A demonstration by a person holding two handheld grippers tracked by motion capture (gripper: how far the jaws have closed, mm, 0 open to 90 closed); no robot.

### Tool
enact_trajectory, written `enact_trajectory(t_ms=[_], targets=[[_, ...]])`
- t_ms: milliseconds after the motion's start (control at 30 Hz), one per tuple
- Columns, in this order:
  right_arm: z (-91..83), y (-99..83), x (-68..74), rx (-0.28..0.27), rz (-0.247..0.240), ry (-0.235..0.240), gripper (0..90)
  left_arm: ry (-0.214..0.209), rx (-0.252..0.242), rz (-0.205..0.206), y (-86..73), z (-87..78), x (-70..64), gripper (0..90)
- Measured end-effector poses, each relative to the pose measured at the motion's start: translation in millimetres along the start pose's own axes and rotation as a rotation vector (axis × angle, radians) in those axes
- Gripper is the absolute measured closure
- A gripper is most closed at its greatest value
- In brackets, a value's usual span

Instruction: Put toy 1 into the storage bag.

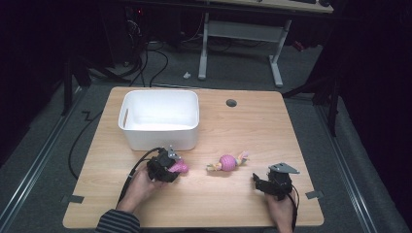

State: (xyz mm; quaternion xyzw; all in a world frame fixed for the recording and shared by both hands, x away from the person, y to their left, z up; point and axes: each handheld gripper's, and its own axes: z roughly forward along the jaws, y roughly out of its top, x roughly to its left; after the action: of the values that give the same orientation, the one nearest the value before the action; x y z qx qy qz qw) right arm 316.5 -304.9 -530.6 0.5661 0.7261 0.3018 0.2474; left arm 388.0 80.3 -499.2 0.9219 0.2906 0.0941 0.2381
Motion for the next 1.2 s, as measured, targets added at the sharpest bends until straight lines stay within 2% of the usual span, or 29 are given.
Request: enact_trajectory(t_ms=[267, 667, 900, 1200], targets=[[0.0, 0.0, 0.0, 0.000, -0.001, 0.001, 25.3, -0.002, -0.015, 0.003, -1.2, -7.0, -1.0, 58.3], [0.0, 0.0, 0.1, 0.000, -0.002, 0.003, 25.3, -0.019, -0.055, -0.023, -4.7, -24.6, -1.5, 58.5], [0.0, 0.0, 0.0, -0.001, -0.007, 0.005, 25.3, 0.013, -0.064, -0.019, -3.9, -38.5, -3.0, 58.4], [0.0, -0.1, 0.2, 0.000, -0.008, 0.006, 25.2, 0.015, -0.100, -0.045, -7.2, -56.2, 0.5, 58.4]])
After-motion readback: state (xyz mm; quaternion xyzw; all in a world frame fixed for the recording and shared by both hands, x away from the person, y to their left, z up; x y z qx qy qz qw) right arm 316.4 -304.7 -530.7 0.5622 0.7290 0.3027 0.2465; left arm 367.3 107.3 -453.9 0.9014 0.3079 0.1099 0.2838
